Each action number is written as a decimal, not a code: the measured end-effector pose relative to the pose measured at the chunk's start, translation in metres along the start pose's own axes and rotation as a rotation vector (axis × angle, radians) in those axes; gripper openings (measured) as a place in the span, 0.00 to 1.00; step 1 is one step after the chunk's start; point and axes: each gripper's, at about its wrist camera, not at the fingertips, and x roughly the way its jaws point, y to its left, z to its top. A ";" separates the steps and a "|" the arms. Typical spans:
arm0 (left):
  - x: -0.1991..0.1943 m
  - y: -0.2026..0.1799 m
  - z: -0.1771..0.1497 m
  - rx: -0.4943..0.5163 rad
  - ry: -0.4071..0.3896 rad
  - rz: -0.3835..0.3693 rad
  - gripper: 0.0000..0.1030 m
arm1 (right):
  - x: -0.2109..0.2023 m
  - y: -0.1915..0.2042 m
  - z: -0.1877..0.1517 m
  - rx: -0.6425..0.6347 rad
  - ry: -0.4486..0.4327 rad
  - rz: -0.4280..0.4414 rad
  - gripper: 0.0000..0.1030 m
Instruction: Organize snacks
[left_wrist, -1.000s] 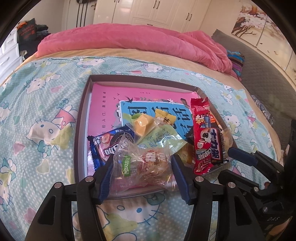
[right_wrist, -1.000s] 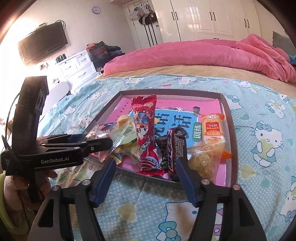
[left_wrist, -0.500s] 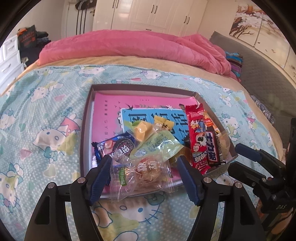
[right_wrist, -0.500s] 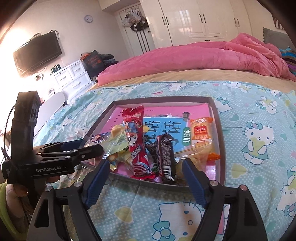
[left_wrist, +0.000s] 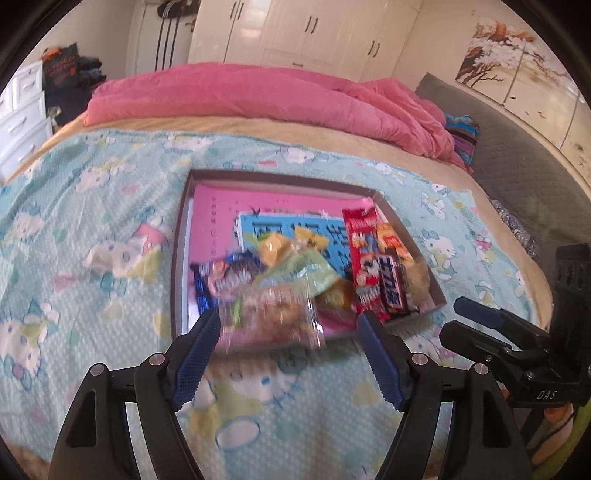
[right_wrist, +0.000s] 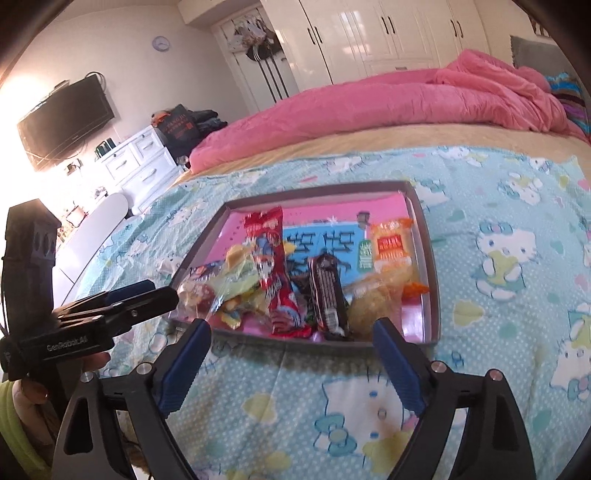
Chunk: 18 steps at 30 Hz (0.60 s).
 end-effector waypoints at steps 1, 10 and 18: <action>-0.001 -0.001 -0.003 -0.008 0.017 0.001 0.76 | -0.002 -0.001 -0.003 0.011 0.015 0.006 0.87; -0.013 -0.009 -0.036 -0.051 0.116 0.033 0.76 | -0.028 0.004 -0.028 0.040 0.041 -0.039 0.90; -0.030 -0.022 -0.048 -0.023 0.086 0.055 0.76 | -0.045 0.020 -0.042 0.011 0.033 -0.104 0.96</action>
